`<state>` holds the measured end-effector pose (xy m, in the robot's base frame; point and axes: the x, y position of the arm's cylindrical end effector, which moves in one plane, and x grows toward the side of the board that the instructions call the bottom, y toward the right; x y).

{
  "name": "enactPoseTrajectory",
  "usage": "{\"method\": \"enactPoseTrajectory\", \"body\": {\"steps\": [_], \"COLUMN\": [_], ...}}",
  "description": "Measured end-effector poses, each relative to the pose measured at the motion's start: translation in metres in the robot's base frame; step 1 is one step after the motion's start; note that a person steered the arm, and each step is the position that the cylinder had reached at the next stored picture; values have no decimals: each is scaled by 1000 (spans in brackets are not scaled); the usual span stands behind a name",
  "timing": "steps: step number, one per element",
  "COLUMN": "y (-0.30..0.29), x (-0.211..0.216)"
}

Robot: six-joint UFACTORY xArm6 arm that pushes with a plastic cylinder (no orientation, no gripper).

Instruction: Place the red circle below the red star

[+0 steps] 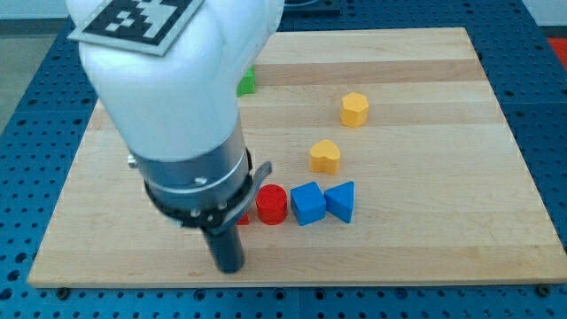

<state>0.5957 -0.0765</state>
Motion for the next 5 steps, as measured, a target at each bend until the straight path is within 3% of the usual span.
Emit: {"method": "enactPoseTrajectory", "body": {"steps": [1, 2, 3, 4, 5], "y": [3, 2, -5, -10, -14], "x": [-121, -121, -96, -11, 23]}}
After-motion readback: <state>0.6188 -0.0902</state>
